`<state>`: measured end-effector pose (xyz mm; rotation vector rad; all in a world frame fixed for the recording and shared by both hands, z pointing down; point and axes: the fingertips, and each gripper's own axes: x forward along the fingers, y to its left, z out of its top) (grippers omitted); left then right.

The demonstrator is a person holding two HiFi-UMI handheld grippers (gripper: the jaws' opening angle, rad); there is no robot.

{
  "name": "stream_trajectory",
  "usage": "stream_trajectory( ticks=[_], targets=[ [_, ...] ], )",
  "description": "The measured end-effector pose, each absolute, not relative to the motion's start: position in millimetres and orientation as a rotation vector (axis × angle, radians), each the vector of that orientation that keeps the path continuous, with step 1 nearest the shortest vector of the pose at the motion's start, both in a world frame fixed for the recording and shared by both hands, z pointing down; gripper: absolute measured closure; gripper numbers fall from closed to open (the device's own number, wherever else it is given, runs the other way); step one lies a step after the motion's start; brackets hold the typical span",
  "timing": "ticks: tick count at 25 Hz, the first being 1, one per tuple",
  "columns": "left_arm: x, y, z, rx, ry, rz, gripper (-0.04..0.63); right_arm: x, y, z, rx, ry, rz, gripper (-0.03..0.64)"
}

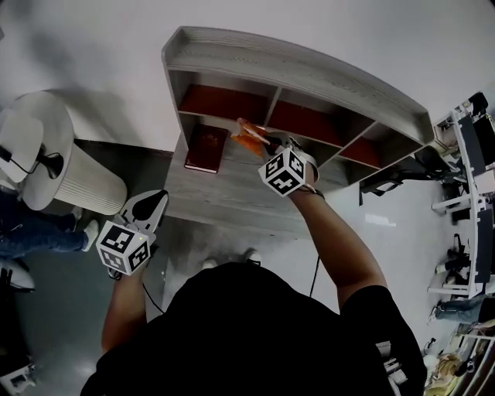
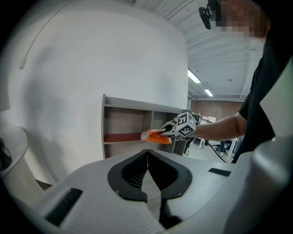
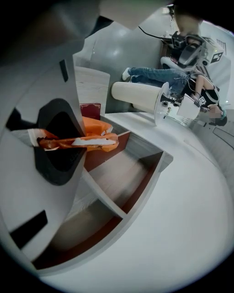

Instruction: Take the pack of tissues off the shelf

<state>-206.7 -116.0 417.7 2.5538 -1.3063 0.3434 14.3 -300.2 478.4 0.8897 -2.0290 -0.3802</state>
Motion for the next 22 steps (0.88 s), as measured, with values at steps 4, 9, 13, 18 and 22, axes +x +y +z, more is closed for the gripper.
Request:
stream_trajectory(
  ticks=[4,9,13,18,22],
  targets=[
    [-192.5,-119.9,415.3,2.595,-1.256,0.353,0.578,34.0,-276.6,480.3,0.935,-2.031,-0.344,0.588],
    [-173.4,-129.9,406.3,2.64,-1.201,0.3,0.578,61.9,-243.6,491.4,0.973,-2.016,-0.304,0.589],
    [-152.0,-137.3,404.3,2.681,-1.13,0.321,0.577,88.6,-220.4,491.0,1.06,-2.004,-0.276,0.592],
    [-128.7,-144.5,405.3,2.716,-1.059,0.335,0.577,117.7,-198.2,485.5,1.132,-1.988,-0.243,0.592],
    [-107.6,-148.7,401.3,2.747,-1.0,0.341,0.577,141.4,-179.5,471.1,1.191,-1.989,-0.275,0.595]
  ],
)
